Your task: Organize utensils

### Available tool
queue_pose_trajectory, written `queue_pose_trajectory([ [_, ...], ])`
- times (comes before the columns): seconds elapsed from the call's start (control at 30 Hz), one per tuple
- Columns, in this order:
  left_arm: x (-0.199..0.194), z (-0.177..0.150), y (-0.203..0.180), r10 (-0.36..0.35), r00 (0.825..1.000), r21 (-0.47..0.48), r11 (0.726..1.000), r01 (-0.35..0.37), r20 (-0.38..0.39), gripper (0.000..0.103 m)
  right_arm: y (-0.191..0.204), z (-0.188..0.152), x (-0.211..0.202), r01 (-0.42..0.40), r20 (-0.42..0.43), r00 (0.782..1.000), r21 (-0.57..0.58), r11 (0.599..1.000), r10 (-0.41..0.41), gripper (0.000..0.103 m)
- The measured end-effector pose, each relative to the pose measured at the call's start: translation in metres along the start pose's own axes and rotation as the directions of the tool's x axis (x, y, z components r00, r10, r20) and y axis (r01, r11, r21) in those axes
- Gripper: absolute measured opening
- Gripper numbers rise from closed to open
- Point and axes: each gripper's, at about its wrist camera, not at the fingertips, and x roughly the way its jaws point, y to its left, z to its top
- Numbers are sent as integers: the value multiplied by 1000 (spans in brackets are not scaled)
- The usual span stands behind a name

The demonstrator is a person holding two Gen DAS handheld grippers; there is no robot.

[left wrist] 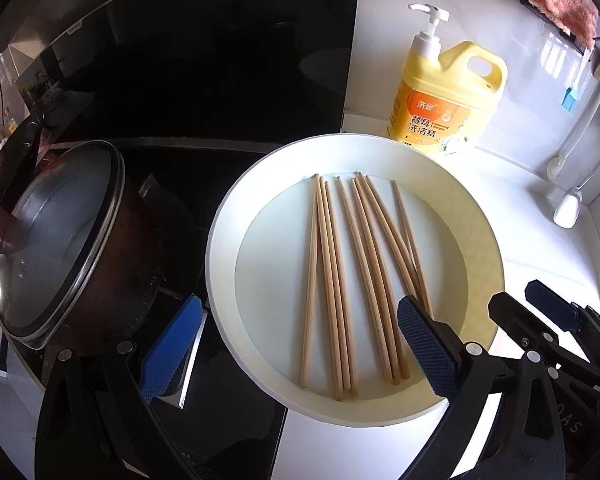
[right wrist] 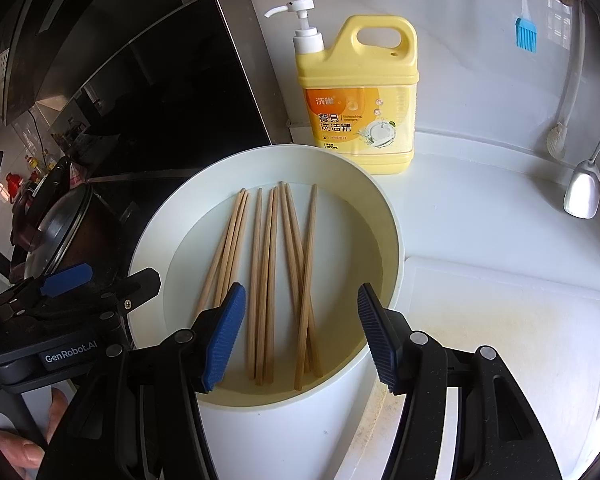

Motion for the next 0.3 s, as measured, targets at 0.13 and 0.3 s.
queue_pose_trajectory([
  [0.13, 1, 1, 0, 20, 1000, -6, 1000, -20, -4, 96, 0, 0, 1, 1, -2, 1000, 2, 1000, 0, 56],
  [0.3, 3, 0, -1, 22, 1000, -6, 1000, -22, -12, 96, -1, -1, 1, -2, -2, 1000, 2, 1000, 2, 56],
])
